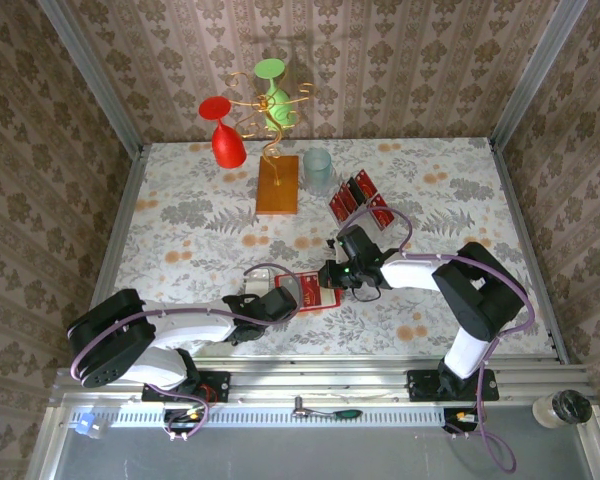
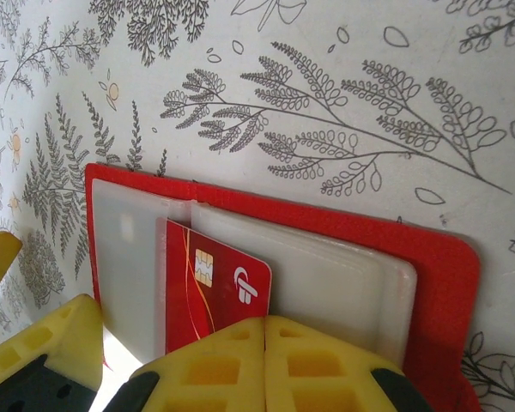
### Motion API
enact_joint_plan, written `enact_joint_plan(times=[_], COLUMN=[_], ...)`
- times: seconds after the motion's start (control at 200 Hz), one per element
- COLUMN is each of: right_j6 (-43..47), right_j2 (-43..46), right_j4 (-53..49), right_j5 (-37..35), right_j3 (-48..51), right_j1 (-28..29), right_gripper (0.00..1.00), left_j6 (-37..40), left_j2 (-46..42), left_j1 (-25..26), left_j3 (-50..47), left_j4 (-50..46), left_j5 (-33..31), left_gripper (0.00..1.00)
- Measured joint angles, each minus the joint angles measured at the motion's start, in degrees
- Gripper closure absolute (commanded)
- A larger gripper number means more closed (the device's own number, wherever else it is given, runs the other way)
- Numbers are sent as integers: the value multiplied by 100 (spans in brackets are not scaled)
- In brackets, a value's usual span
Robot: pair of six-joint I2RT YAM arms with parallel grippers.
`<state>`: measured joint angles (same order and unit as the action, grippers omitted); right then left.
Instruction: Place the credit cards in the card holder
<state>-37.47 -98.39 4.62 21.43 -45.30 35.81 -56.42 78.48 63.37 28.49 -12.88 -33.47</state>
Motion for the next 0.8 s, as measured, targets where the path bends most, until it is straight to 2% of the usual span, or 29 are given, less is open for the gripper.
enact_joint_plan(times=[0.17,0.275,0.345,0.53,0.67,0.8], right_j6=[-83,-133,-136,-17,17,20], right_j2=[-17,-31,-24,262,332,332], right_j4=[138,138,98,-236,-341,-361], right_j5=[26,76,92,0,-7,-4], right_j3=[0,-9,-35,-96,-168,-170], right_j1=[138,219,240,249,256,321], right_gripper=[88,75,72,73,82,87], left_j6=[0,0,-2,-22,-26,-44], left_j2=[0,0,0,0,0,0], left_j1=[4,4,4,4,4,4], left_j3=[-2,-2,-2,-9,-28,-39], left_j4=[0,2,2,4,26,44], left_j5=[0,-2,0,0,-2,-2], left_gripper=[0,0,0,0,0,0])
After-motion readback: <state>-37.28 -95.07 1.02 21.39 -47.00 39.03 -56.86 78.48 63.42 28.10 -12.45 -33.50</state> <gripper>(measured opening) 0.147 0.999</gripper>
